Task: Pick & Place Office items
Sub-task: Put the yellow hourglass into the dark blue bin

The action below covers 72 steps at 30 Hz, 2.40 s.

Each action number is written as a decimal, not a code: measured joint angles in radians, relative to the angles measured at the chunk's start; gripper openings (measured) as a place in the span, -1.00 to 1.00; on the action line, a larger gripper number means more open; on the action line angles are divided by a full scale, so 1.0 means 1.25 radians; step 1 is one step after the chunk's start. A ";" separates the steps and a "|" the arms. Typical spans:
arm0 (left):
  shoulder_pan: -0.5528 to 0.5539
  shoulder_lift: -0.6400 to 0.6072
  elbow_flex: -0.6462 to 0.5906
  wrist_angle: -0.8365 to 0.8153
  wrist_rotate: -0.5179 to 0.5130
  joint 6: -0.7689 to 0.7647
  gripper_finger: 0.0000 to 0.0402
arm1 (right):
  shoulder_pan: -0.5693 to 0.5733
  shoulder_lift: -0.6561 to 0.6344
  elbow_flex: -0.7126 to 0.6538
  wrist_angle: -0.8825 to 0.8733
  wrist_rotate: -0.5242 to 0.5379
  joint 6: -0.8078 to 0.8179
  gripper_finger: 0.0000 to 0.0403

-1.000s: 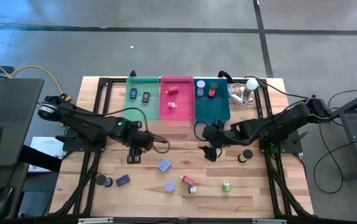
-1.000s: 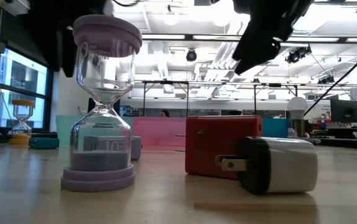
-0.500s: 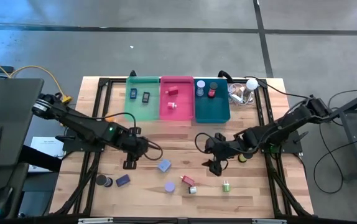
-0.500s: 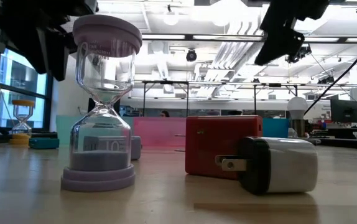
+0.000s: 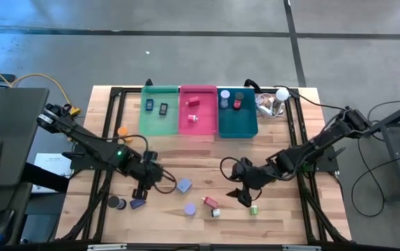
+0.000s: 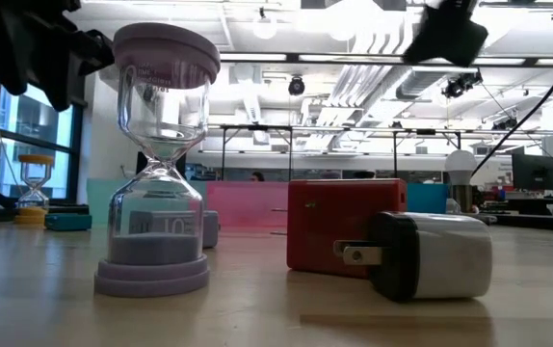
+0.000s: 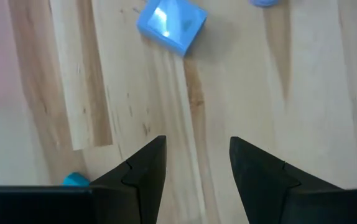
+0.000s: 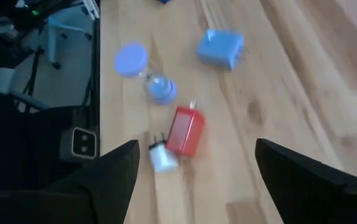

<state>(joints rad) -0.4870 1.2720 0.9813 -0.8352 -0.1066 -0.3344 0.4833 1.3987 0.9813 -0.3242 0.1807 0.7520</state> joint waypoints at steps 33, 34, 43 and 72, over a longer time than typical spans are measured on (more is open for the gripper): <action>-0.028 0.000 -0.003 0.024 -0.065 0.004 -0.15 | -0.159 0.000 0.001 -0.707 -0.037 0.518 0.53; -0.028 0.000 -0.003 0.024 -0.065 0.004 -0.15 | -0.155 0.000 0.001 -0.710 -0.047 0.527 0.53; -0.028 0.000 -0.003 0.024 -0.065 0.004 -0.15 | -0.106 0.000 0.001 -0.739 -0.055 0.565 0.53; -0.028 0.000 -0.004 0.046 -0.065 -0.002 -0.15 | -0.003 0.000 0.001 -0.776 -0.123 0.699 0.53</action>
<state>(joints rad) -0.5220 1.2724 0.9768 -0.7778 -0.1879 -0.3374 0.4797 1.3987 0.9821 -1.2940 0.0274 1.6259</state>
